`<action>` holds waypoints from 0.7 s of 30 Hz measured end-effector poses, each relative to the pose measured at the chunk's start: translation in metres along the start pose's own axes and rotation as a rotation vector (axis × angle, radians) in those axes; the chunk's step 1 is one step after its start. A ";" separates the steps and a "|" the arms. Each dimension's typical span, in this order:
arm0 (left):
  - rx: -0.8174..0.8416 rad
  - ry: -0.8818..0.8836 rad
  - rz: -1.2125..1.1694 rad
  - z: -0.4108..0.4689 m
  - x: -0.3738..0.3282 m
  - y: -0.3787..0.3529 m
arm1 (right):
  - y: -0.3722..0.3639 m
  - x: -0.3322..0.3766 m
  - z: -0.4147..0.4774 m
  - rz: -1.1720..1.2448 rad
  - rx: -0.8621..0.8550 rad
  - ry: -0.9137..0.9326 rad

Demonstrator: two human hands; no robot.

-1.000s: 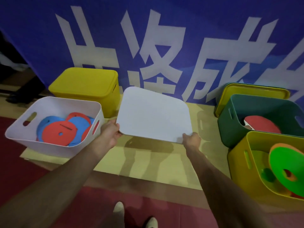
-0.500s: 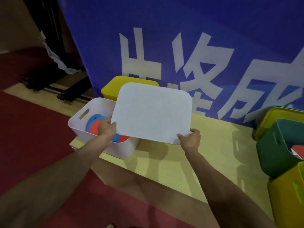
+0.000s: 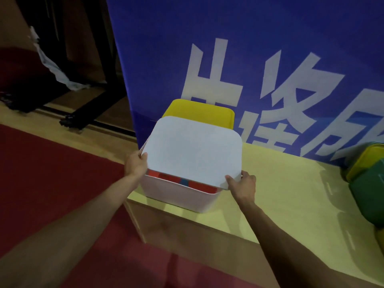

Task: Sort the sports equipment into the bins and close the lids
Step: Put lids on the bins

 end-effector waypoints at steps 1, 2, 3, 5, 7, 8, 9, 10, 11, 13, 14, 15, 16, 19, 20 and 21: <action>0.015 0.001 0.008 0.008 0.006 0.007 | -0.009 0.006 -0.006 -0.003 0.001 -0.012; 0.027 0.006 0.029 0.016 0.014 0.012 | -0.016 0.012 -0.010 -0.005 0.001 -0.022; 0.033 0.019 0.054 0.022 0.020 0.018 | -0.022 0.017 -0.014 -0.010 0.000 -0.028; 0.041 0.040 0.100 0.030 0.033 0.024 | -0.031 0.024 -0.020 -0.048 -0.009 -0.038; 0.064 0.035 0.121 0.029 0.038 0.026 | -0.035 0.026 -0.024 -0.094 -0.021 -0.052; 0.084 0.036 0.113 0.028 0.042 0.024 | -0.035 0.026 -0.026 -0.101 -0.026 -0.057; 0.105 0.039 0.105 0.027 0.045 0.021 | -0.036 0.025 -0.028 -0.096 -0.030 -0.060; 0.120 0.041 0.096 0.025 0.046 0.019 | -0.036 0.024 -0.030 -0.084 -0.033 -0.067; 0.130 0.039 0.088 0.024 0.046 0.016 | -0.036 0.023 -0.031 -0.073 -0.038 -0.073; 0.138 0.030 0.078 0.025 0.047 0.010 | -0.037 0.021 -0.033 -0.066 -0.050 -0.080; 0.135 0.025 0.073 0.027 0.048 0.008 | -0.037 0.020 -0.034 -0.065 -0.056 -0.081; 0.130 0.017 0.073 0.028 0.049 0.006 | -0.039 0.018 -0.035 -0.064 -0.060 -0.081; 0.128 0.010 0.072 0.029 0.050 0.005 | -0.040 0.016 -0.036 -0.065 -0.057 -0.085; 0.125 0.017 0.063 0.031 0.052 0.006 | -0.047 0.011 -0.039 -0.067 -0.040 -0.110; 0.125 0.017 0.064 0.031 0.052 0.005 | -0.049 0.010 -0.040 -0.069 -0.033 -0.117; 0.125 0.016 0.065 0.031 0.052 0.005 | -0.051 0.010 -0.040 -0.070 -0.031 -0.118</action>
Point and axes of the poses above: each hand's wrist, its own z-axis towards the middle knuckle, its own y-axis out of the back of the hand, x = y × z, the point moved 7 cm from there along z, towards the middle knuckle, and after that the axes turned 3 degrees about -z, right-handed, at the moved point
